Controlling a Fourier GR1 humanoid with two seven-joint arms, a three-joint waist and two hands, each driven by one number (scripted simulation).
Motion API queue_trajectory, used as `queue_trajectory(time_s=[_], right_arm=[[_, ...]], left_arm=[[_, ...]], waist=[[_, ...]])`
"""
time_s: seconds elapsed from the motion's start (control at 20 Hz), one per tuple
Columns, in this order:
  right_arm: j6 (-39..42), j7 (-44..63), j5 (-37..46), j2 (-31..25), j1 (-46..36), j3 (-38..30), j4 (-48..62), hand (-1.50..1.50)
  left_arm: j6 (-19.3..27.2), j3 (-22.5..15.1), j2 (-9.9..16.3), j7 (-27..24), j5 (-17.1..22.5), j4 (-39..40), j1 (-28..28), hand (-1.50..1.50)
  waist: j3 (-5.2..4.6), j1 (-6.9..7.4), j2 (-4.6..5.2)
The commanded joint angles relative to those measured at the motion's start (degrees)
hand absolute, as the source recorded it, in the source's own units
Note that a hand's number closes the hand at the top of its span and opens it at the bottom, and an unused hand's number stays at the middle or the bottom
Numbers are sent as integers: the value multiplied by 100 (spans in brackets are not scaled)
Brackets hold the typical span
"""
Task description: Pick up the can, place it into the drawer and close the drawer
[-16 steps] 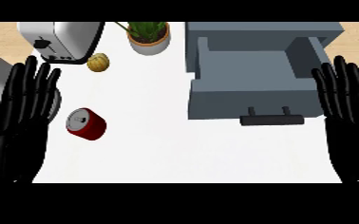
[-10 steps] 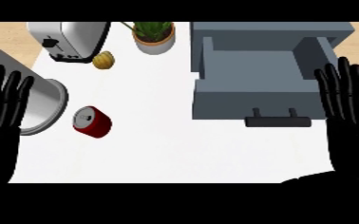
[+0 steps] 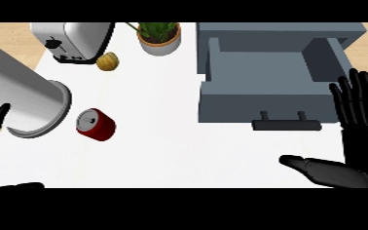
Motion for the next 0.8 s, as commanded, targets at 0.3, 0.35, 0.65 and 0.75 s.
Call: queue_trajectory(time_s=[0.3,0.35,0.65,0.75], right_arm=[[6,218,-47,48,93,-103,-222,-150],[153,88,-88,45,277,-62,-227,-150],[346,-468,-203,150,713,-126,-139,-150],[419,-143,-521,-155,518,-664,-253,-150]], left_arm=[[-407,577,-18,159,262,294,-135,-150],[-282,454,59,406,218,364,-489,-150],[-103,-448,-591,-313,-929,1177,-577,-150],[-91,-367,-620,-132,-877,901,-369,-150]], waist=[[2,-24,0],[3,-36,1],[3,-79,6],[3,-49,1]])
